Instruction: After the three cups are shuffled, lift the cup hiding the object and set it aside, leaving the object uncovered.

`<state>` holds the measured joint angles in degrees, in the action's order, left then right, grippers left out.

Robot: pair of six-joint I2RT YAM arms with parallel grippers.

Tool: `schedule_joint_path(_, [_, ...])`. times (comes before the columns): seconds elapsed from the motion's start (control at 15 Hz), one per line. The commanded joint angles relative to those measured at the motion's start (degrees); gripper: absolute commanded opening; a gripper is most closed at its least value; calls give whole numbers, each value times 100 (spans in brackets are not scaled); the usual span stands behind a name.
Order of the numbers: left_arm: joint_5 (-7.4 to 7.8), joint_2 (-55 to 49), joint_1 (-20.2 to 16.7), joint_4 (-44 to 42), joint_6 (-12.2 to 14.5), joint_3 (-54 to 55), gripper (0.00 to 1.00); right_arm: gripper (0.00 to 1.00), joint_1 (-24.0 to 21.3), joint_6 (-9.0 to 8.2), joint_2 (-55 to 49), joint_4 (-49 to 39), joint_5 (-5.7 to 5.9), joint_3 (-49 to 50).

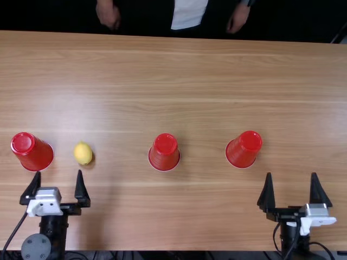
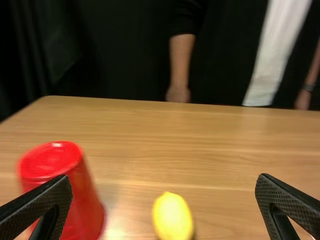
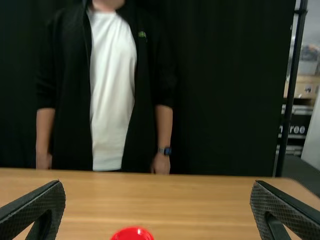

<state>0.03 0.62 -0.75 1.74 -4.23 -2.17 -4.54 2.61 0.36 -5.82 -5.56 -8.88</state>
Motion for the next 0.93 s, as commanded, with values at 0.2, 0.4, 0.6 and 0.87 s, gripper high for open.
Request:
schedule_joint_path(0.2, [619, -62, 14, 206, 138, 217, 100, 100, -56, -61, -36, -86, -13, 607])
schedule_joint_path(0.4, [619, -62, 14, 354, 138, 217, 100, 100, -65, -71, -36, 51, -13, 792])
schedule_joint_path(0.6, [630, -62, 14, 354, 138, 217, 100, 100, -65, -50, -36, 51, -3, 801])
schedule_joint_path(0.87, [640, -62, 14, 354, 138, 217, 100, 100, -65, -40, -36, 51, -13, 801])
